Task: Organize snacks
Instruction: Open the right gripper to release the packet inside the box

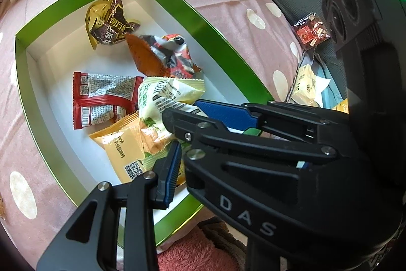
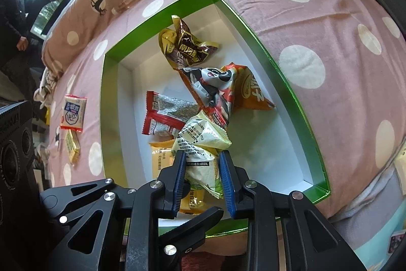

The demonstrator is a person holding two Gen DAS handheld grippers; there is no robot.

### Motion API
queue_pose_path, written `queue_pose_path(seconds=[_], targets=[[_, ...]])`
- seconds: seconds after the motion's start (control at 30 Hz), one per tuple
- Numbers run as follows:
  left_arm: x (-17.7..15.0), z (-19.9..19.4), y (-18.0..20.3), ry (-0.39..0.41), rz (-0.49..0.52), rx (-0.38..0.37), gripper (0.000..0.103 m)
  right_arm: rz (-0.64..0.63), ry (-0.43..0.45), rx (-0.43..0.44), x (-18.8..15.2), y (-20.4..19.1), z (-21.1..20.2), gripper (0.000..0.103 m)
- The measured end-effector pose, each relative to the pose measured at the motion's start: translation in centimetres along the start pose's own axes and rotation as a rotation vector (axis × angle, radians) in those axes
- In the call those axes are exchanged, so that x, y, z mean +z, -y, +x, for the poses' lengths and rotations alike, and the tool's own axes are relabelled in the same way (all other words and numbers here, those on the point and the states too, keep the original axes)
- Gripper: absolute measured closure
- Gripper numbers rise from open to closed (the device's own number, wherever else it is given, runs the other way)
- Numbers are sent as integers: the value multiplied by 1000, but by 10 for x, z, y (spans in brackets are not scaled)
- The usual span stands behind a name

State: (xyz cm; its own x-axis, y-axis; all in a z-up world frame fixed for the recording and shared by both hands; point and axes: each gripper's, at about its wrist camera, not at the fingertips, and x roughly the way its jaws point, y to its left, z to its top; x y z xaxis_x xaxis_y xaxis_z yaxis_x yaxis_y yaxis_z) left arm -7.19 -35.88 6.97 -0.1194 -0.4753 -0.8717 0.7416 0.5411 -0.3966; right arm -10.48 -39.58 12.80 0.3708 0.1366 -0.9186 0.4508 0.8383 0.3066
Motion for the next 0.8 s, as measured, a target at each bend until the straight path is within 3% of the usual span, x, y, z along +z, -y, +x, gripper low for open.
queue_pose_path(seconds=[0.37, 0.8], targets=[[-2, 5, -8, -9, -26, 14, 73, 2, -17, -58, -2, 2, 8, 72], [-1, 8, -20, -37, -68, 9, 73, 0, -48, -67, -1, -2, 14, 72]])
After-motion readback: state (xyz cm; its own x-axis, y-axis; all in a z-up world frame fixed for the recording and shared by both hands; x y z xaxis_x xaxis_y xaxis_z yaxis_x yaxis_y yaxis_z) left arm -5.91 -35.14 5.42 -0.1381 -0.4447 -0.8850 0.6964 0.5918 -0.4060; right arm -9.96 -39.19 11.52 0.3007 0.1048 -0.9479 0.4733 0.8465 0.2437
